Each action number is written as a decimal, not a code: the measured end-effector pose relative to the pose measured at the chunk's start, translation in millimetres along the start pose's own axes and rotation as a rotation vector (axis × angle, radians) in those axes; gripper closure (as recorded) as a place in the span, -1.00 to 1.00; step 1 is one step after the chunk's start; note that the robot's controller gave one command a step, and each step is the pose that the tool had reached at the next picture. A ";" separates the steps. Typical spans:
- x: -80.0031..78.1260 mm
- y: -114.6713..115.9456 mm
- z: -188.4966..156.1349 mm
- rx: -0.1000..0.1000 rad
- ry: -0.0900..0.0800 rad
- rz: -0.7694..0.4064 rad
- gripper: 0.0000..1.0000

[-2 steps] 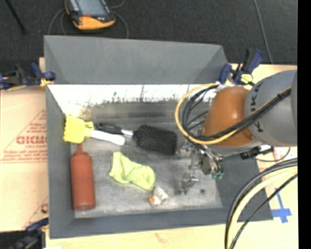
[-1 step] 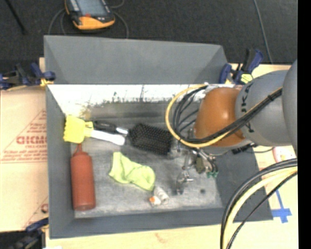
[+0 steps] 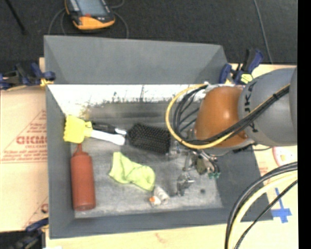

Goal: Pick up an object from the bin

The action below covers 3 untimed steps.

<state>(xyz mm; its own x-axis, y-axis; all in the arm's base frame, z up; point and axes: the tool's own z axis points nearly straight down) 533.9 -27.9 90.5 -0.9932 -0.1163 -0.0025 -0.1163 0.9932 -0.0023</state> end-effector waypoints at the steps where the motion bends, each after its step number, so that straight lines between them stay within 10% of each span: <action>1: -19.2 53.1 2.9 0.001 -0.003 -0.086 -1.00; 2: -22.7 95.1 2.3 -0.002 -0.007 -0.144 -1.00; 3: -7.5 88.0 16.3 0.000 -0.007 -0.297 1.00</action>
Offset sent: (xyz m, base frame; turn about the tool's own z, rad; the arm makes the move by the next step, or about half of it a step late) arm -0.0056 0.0676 -0.0039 -0.2532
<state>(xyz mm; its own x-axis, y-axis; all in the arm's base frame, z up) 531.1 60.3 74.1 -0.9156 -0.4021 -0.0081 -0.4021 0.9156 -0.0040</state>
